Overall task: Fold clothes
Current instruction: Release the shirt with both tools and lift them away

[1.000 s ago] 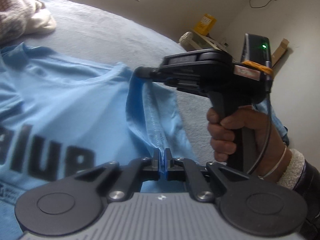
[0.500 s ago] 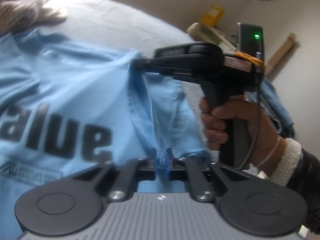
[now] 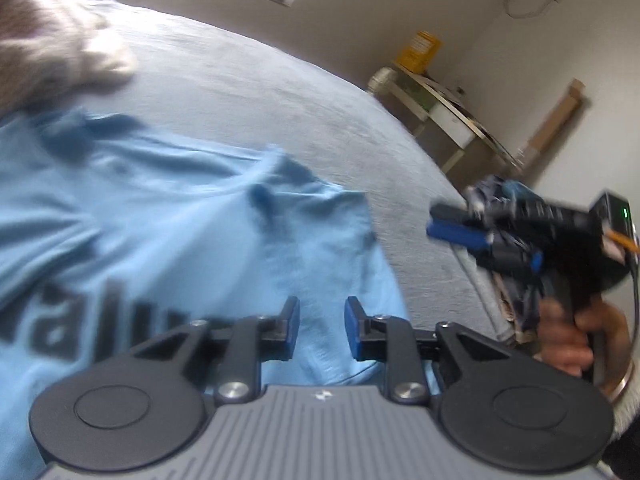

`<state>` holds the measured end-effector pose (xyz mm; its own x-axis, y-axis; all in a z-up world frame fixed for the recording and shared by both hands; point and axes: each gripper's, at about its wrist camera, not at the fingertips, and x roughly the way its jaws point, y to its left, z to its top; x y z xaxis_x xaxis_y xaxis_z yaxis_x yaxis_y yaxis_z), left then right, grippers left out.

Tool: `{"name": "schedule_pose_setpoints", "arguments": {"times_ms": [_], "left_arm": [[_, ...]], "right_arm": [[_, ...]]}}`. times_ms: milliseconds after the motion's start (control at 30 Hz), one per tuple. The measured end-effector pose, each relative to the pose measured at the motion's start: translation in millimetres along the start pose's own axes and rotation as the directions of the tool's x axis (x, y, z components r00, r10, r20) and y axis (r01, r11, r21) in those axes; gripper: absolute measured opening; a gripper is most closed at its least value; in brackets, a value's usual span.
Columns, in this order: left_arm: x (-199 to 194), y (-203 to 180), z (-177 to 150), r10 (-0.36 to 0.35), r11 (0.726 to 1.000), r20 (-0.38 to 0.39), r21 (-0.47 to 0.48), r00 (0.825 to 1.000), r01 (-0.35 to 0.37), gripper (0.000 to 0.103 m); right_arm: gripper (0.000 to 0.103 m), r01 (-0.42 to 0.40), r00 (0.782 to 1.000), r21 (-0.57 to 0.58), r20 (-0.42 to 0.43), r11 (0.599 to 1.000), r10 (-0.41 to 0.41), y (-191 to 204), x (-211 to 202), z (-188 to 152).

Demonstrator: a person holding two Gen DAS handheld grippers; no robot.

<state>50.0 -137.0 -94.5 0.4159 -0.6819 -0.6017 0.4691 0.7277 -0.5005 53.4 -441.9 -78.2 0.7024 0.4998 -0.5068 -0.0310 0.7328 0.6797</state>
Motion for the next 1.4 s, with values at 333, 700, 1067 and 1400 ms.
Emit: {"name": "schedule_pose_setpoints", "arguments": {"times_ms": [333, 700, 1067, 1400], "left_arm": [[45, -8, -10, 0.102, 0.990, -0.120, 0.106, 0.987, -0.090, 0.028], [44, -8, -16, 0.138, 0.987, -0.108, 0.092, 0.985, -0.128, 0.028], [41, -9, -24, 0.147, 0.984, -0.088, 0.113, 0.985, -0.137, 0.028], [38, -10, -27, 0.146, 0.983, -0.075, 0.124, 0.986, -0.136, 0.029]], "right_arm": [[0.026, 0.207, 0.962, -0.325, -0.106, 0.923, -0.253, 12, -24, -70], [0.005, 0.296, 0.892, -0.608, -0.101, 0.737, -0.441, 29, 4, -107], [0.008, 0.149, 0.945, -0.665, -0.123, 0.732, -0.304, 51, -21, -63], [0.008, 0.200, 0.965, -0.444, -0.066, 0.874, -0.254, 21, 93, -16]]}}
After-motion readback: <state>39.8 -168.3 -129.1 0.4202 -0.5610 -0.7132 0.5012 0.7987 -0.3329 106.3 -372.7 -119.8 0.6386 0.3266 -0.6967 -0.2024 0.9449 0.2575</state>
